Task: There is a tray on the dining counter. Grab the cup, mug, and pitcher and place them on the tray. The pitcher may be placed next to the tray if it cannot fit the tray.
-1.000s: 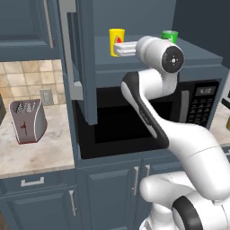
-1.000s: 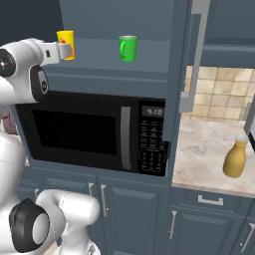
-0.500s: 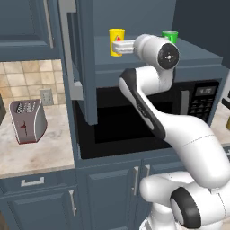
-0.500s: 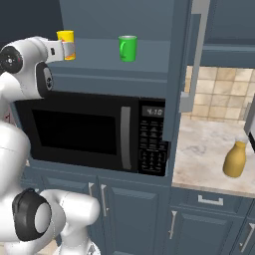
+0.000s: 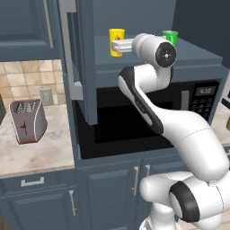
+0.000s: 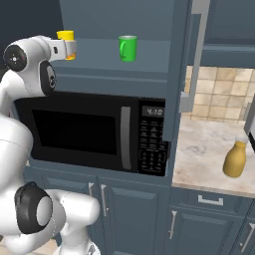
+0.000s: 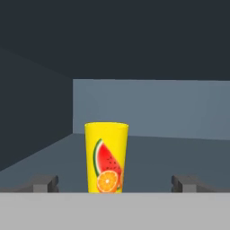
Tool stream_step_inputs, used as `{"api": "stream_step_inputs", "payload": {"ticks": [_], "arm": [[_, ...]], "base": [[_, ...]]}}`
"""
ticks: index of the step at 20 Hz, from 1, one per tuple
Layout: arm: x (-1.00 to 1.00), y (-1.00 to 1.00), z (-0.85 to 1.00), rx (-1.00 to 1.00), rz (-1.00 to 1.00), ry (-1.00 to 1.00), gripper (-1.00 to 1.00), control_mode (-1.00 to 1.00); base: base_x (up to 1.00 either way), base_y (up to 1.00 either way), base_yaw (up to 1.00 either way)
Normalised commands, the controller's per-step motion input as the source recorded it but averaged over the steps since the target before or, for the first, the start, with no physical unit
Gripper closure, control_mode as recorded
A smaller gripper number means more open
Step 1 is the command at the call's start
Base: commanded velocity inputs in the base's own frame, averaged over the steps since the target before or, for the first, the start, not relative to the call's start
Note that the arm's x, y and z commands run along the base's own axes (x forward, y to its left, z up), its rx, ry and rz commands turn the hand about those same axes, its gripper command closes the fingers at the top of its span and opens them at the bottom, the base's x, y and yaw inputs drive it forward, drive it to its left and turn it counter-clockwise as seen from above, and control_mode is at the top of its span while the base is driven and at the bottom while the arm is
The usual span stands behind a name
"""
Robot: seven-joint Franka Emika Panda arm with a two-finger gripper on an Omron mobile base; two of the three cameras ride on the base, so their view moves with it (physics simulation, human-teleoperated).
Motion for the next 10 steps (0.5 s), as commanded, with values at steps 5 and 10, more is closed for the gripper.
{"api": "stream_step_inputs", "payload": {"ticks": [5, 10], "arm": [[0.00, 0.00, 0.00, 0.00, 0.00, 0.00, -1.00, -1.00], [0.00, 0.00, 0.00, 0.00, 0.00, 0.00, -1.00, -1.00]], "base": [[0.00, 0.00, 0.00], [0.00, 0.00, 0.00]]}}
